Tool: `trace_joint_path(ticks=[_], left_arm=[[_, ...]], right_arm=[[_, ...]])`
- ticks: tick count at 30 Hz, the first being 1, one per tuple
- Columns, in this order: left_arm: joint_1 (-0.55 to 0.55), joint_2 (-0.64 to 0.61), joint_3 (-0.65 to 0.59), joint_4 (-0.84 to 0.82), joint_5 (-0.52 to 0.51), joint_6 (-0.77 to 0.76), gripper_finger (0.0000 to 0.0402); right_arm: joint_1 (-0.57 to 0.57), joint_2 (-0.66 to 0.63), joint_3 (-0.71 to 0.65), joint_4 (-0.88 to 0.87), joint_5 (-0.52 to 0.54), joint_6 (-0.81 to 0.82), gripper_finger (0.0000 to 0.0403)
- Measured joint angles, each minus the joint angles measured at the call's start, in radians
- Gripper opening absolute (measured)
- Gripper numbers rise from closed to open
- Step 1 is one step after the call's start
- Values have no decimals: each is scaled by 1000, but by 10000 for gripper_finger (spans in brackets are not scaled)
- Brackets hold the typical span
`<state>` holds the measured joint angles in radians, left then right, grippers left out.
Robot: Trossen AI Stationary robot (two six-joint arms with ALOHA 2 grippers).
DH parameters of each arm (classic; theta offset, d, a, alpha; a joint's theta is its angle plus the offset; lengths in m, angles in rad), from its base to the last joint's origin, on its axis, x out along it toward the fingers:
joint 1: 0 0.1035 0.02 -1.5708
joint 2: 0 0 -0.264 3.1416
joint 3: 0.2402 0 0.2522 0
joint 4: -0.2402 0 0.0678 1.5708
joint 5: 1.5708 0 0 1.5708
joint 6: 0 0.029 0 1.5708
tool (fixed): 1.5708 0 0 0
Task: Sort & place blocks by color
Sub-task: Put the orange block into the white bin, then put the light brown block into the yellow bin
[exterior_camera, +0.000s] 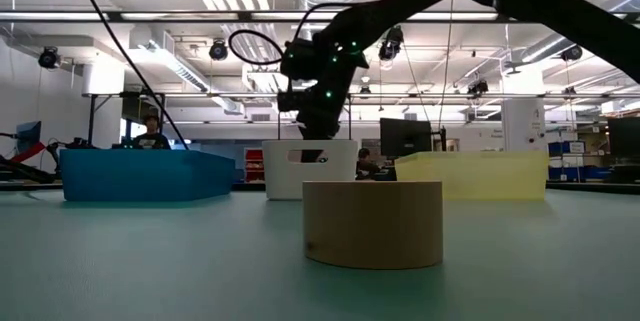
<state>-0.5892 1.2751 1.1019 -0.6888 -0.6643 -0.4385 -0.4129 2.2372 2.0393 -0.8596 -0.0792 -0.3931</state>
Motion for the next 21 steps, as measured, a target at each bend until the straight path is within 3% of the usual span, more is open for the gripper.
trace_joint_path(ticks=[5, 10, 16, 21], left_arm=[[0, 0, -5, 0, 0, -1, 173], [0, 0, -18, 2, 0, -1, 173], [0, 0, -50, 45, 1, 1, 173], [0, 0, -87, 92, 2, 2, 173]], right_arm=[[1, -1, 16, -21, 0, 28, 155], [10, -9, 86, -193, -7, 73, 178], [66, -82, 125, -372, -10, 138, 174], [156, -178, 88, -391, -45, 194, 162]])
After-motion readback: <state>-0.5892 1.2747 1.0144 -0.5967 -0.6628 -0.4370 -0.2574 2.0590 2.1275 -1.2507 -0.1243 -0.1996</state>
